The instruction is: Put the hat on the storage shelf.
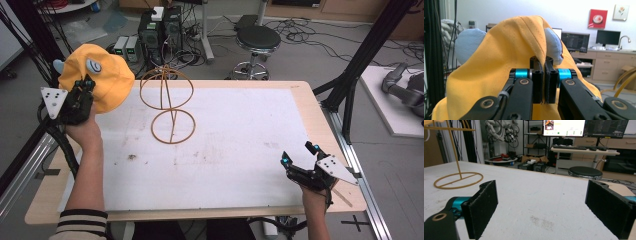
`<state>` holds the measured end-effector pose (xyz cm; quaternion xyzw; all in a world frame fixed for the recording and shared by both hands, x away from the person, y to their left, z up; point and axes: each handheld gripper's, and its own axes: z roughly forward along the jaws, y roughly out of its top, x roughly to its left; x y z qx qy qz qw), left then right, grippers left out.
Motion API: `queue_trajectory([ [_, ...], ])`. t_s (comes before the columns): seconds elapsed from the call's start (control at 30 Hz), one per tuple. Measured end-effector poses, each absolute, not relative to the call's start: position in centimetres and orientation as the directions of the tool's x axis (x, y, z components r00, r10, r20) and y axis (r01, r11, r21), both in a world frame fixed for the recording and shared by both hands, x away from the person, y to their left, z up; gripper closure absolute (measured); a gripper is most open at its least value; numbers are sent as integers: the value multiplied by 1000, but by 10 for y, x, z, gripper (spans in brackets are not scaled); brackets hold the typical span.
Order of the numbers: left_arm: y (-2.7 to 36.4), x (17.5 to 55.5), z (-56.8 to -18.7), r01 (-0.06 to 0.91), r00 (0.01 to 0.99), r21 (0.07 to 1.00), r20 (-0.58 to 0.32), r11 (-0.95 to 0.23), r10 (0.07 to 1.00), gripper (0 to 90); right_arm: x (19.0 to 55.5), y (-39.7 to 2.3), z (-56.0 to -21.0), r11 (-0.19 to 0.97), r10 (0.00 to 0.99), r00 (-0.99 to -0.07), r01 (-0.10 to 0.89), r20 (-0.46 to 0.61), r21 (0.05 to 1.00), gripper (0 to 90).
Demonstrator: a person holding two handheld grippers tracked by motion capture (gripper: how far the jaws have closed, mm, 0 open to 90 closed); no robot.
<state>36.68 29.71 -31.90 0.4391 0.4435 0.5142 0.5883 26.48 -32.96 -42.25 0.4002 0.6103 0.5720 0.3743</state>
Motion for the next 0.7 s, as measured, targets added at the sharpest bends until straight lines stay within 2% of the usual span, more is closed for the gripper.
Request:
queue_trajectory([
  [0.43,273,352,-272,-313,169,941,-80,130,982,871,264,-331,-420,24,918,-397,47,-3,999,107],
  [0.7,243,348,-254,-330,241,935,-52,132,969,871,262,-332,-415,9,917,-399,20,-1,1000,107],
])
